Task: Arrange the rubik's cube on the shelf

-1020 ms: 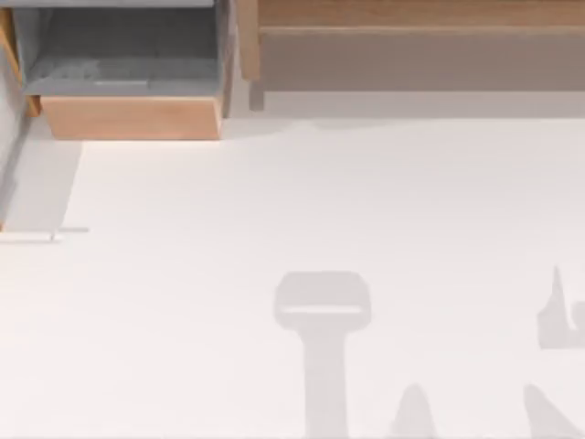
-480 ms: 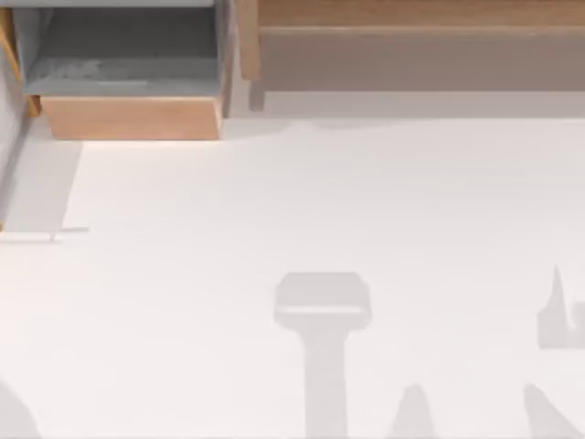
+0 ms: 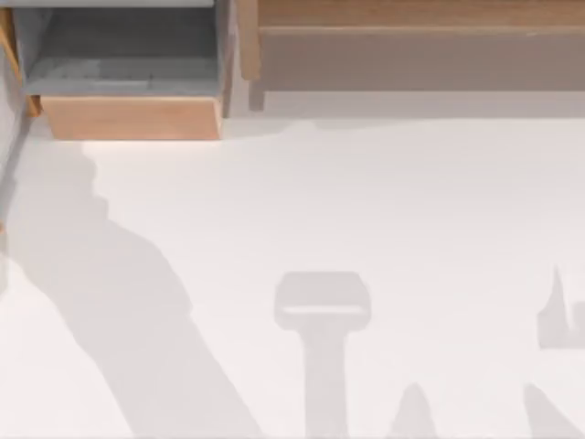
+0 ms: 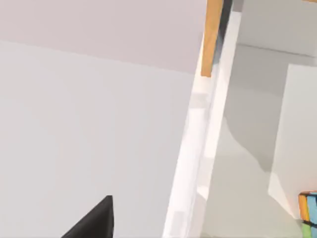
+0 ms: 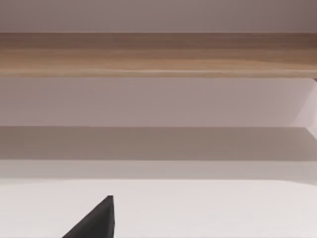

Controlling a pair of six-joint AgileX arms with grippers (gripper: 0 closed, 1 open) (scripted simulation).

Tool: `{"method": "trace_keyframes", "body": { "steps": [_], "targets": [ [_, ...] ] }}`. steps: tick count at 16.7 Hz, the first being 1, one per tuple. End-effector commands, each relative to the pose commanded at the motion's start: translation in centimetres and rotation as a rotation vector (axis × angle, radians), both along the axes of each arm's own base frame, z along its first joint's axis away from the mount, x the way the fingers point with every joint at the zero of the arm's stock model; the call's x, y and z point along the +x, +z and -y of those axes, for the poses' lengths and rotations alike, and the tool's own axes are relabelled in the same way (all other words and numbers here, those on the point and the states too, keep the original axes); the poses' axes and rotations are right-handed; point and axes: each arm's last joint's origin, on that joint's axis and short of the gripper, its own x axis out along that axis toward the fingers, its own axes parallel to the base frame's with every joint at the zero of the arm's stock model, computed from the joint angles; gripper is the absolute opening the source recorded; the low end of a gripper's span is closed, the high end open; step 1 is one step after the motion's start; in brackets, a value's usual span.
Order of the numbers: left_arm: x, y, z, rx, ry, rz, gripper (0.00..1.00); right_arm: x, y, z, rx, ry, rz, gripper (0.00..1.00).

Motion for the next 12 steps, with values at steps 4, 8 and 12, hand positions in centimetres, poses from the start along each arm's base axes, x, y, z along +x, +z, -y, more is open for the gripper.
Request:
{"method": "trace_keyframes", "body": {
  "steps": [4, 8, 12],
  "targets": [
    [1.9, -1.5, 4.3, -0.119, 0.055, -0.201, 1.0, 0.0, 0.0, 0.0, 0.0, 0.0, 0.0, 1.0],
    [2.7, -3.2, 6.4, -0.166, 0.088, -0.329, 1.0, 0.0, 0.0, 0.0, 0.0, 0.0, 0.0, 1.0],
    [2.7, -3.3, 6.5, -0.169, 0.09, -0.339, 1.0, 0.0, 0.0, 0.0, 0.0, 0.0, 0.0, 1.0]
  ]
}}
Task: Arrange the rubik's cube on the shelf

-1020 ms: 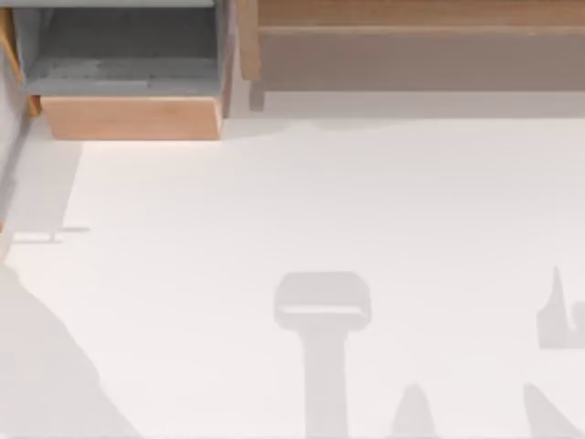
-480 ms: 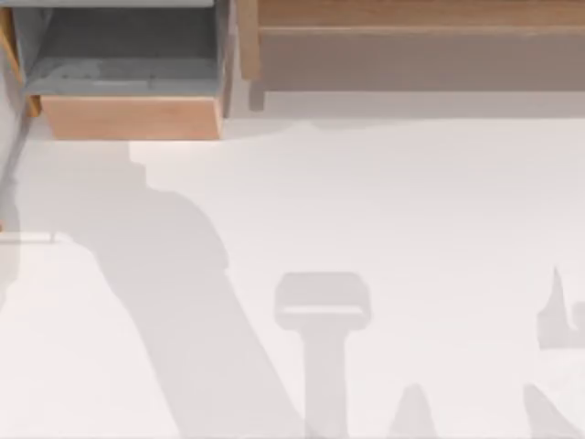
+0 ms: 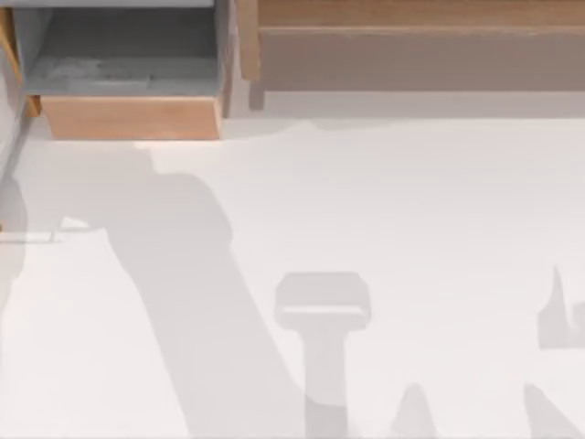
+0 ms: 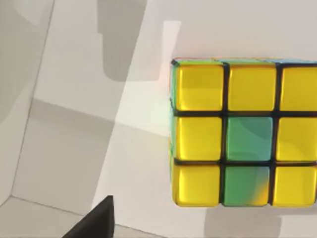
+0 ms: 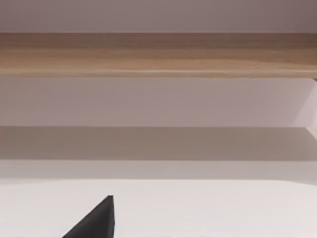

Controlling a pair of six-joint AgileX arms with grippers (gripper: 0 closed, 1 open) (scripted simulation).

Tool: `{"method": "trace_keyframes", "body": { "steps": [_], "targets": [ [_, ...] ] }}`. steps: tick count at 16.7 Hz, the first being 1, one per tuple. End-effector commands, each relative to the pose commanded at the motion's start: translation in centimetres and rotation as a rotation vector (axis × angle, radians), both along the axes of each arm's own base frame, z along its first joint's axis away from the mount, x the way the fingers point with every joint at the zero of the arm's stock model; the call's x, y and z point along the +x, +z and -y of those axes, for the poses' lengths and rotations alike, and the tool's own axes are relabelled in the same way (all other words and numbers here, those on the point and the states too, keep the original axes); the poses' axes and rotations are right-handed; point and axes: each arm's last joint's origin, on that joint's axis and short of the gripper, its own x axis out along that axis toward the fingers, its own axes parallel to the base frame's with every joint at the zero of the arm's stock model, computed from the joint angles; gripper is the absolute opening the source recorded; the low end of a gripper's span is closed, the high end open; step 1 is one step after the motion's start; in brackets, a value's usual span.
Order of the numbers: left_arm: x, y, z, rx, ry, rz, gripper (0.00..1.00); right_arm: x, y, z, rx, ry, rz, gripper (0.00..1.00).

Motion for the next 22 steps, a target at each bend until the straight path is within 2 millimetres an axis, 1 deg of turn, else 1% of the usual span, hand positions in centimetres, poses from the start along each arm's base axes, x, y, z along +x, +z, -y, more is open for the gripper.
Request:
{"method": "trace_keyframes", "body": {
  "steps": [3, 5, 7, 9, 10, 13, 22],
  "targets": [
    [0.0, -0.2, -0.2, -0.001, 0.002, 0.0, 1.0, 0.0, 0.0, 0.0, 0.0, 0.0, 0.0, 1.0],
    [0.6, -1.6, -0.3, 0.0, 0.0, -0.002, 1.0, 0.0, 0.0, 0.0, 0.0, 0.0, 0.0, 1.0],
    [1.2, -3.7, -0.8, 0.002, 0.001, 0.005, 1.0, 0.0, 0.0, 0.0, 0.0, 0.0, 0.0, 1.0],
    [1.8, -5.5, -0.7, 0.001, 0.001, 0.001, 1.0, 0.0, 0.0, 0.0, 0.0, 0.0, 0.0, 1.0],
    [1.9, -5.8, -0.5, 0.0, 0.0, 0.0, 1.0, 0.0, 0.0, 0.0, 0.0, 0.0, 0.0, 1.0],
    [1.9, -5.8, -0.5, 0.0, 0.0, 0.0, 1.0, 0.0, 0.0, 0.0, 0.0, 0.0, 0.0, 1.0],
    [1.9, -5.8, -0.5, 0.0, 0.0, 0.0, 0.32, 0.0, 0.0, 0.0, 0.0, 0.0, 0.0, 1.0]
  ]
}}
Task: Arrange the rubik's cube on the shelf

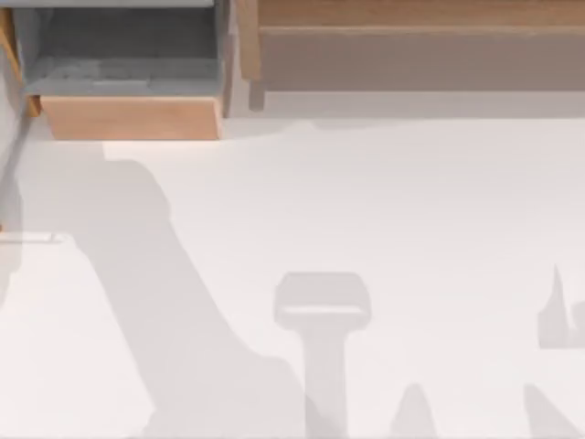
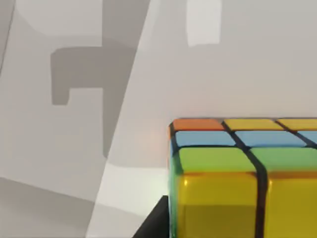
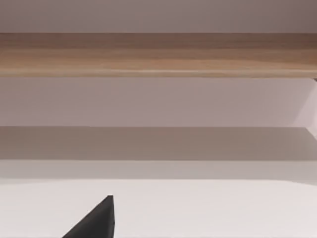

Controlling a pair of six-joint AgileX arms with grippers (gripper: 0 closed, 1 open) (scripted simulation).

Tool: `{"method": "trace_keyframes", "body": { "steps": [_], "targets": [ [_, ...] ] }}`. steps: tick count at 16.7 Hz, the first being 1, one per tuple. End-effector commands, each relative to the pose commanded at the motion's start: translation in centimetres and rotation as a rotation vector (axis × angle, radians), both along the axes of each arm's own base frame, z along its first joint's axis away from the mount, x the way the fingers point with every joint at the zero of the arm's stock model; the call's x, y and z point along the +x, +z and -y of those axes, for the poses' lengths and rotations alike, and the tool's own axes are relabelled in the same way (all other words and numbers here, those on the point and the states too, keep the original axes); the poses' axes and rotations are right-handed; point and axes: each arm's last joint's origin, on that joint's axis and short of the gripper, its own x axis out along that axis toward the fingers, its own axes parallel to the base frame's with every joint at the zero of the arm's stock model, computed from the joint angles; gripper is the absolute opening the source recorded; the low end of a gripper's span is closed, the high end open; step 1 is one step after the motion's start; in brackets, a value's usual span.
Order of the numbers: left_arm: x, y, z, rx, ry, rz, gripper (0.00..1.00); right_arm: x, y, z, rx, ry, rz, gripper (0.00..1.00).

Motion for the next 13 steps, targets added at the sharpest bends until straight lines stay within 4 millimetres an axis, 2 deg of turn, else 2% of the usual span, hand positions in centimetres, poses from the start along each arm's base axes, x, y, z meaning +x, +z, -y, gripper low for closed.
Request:
{"method": "trace_keyframes", "body": {
  "steps": [4, 13],
  "targets": [
    [0.0, 0.0, 0.0, 0.0, 0.0, 0.0, 0.02, 0.0, 0.0, 0.0, 0.0, 0.0, 0.0, 1.0],
    [-0.03, 0.06, -0.06, 0.001, 0.0, 0.001, 0.0, 0.0, 0.0, 0.0, 0.0, 0.0, 0.0, 1.0]
  ]
}}
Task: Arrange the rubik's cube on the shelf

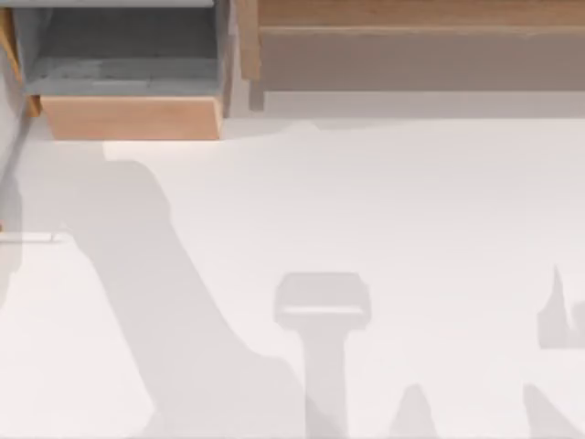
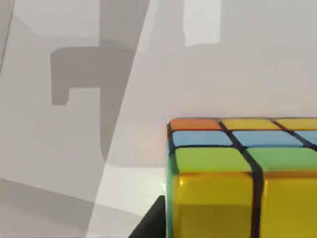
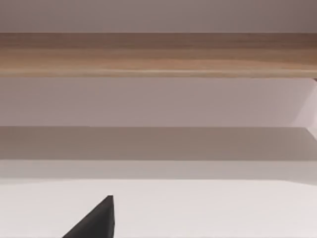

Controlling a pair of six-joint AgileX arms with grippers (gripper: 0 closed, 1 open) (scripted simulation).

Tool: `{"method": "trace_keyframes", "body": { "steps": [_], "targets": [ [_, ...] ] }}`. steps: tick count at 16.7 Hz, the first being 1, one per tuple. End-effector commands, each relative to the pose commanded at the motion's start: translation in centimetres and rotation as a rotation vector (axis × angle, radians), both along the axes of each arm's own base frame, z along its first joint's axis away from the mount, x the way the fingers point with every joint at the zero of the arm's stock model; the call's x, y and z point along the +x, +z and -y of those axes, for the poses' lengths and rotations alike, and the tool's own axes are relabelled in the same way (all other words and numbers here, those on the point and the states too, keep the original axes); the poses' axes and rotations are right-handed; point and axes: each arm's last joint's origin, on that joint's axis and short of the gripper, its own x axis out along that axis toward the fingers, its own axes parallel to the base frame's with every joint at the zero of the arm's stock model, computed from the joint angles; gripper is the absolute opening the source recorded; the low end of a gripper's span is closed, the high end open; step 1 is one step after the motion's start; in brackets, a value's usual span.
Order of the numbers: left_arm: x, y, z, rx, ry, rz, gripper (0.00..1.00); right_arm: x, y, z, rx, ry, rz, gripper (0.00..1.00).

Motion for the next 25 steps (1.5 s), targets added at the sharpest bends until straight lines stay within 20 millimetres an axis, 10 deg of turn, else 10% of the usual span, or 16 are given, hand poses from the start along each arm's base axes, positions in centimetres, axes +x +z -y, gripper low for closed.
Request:
{"method": "trace_keyframes", "body": {
  "steps": [16, 21, 25],
  "targets": [
    [-0.2, 3.4, 0.3, 0.016, -0.004, 0.001, 0.0, 0.0, 0.0, 0.0, 0.0, 0.0, 0.0, 1.0],
    [-1.8, 8.4, 4.3, 0.169, -0.055, 0.069, 0.0, 0.0, 0.0, 0.0, 0.0, 0.0, 0.0, 1.0],
    [-3.3, 11.3, 11.5, 0.322, -0.164, 0.187, 0.0, 0.0, 0.0, 0.0, 0.0, 0.0, 0.0, 1.0]
  ]
}}
